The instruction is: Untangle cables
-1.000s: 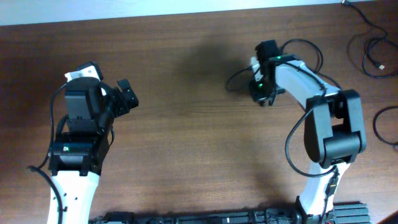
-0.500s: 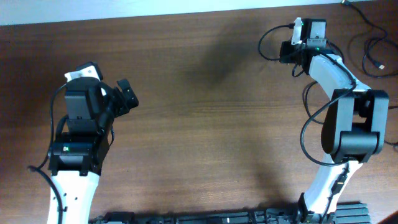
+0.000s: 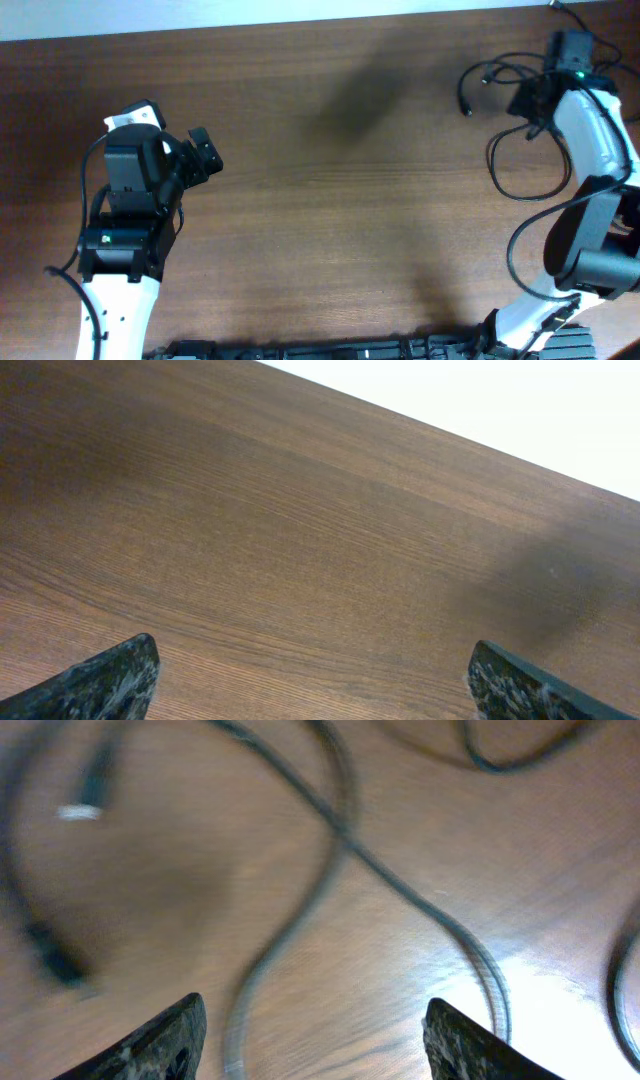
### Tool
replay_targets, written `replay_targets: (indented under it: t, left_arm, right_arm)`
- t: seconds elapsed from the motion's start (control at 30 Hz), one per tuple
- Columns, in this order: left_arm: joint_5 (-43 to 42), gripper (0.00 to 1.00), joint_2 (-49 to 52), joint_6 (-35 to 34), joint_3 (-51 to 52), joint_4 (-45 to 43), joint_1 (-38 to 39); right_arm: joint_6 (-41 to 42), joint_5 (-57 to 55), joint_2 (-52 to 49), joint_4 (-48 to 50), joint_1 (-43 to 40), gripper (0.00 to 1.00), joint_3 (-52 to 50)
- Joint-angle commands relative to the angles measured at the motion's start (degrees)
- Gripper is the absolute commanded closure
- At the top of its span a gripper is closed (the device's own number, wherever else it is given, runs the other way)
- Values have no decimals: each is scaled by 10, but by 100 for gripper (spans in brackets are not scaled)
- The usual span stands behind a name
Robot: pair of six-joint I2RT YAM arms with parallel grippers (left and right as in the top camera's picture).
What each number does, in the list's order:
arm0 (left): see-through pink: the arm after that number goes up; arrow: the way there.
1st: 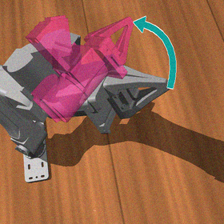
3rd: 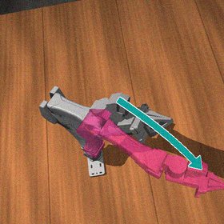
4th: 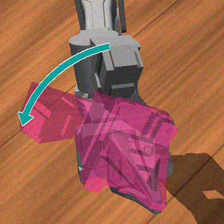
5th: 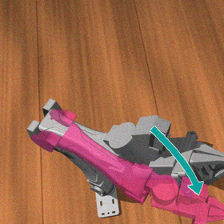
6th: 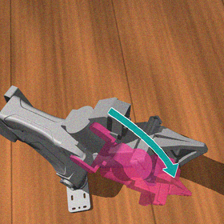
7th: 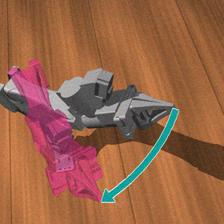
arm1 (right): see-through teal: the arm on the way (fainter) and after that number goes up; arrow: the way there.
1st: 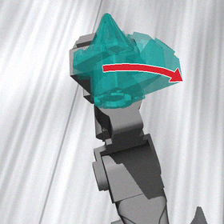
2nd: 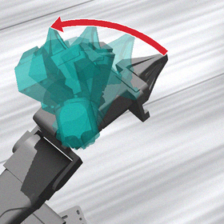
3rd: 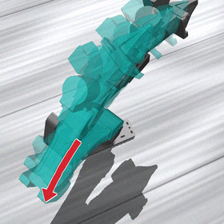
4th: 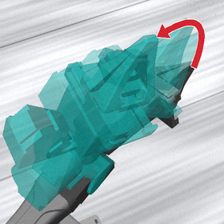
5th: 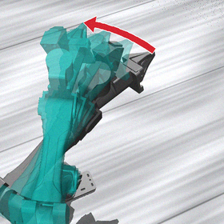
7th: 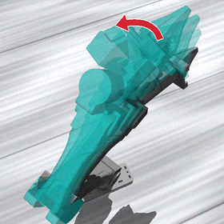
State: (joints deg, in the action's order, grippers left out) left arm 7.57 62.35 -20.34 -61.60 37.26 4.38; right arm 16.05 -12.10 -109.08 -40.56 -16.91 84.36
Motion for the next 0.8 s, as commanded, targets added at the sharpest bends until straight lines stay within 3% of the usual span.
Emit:
replay_targets:
  t: [0.0,0.1,0.23,0.3,0.33,0.37,0.4,0.43,0.57,0.77]
  left_arm:
    - [4,1,-4,9,-3,-1,0]
    - [4,1,-4,9,-3,-1,0]
    - [4,1,-4,9,-3,-1,0]
    - [4,1,-4,9,-3,-1,0]
    - [4,1,-4,9,-3,-1,0]
    - [4,1,-4,9,-3,-1,0]
    - [4,1,-4,9,-3,-1,0]
    - [4,1,-4,9,-3,-1,0]
    - [4,1,-4,9,-3,-1,0]
    - [4,1,-4,9,-3,-1,0]
  right_arm:
    - [12,-21,-26,12,-64,23,-25]
    - [-9,-5,-40,27,-120,35,-44]
    - [-154,76,-59,70,-166,36,-94]
    - [-190,139,-59,100,-177,44,-128]
    - [-193,163,-59,113,-181,50,-144]
    - [-193,176,-59,130,-181,66,-162]
    - [-192,189,-59,148,-180,90,-181]
    - [-179,212,-59,164,-177,96,-198]
    - [-84,261,-59,295,-148,96,-226]
    - [-80,245,-59,404,-71,96,-226]
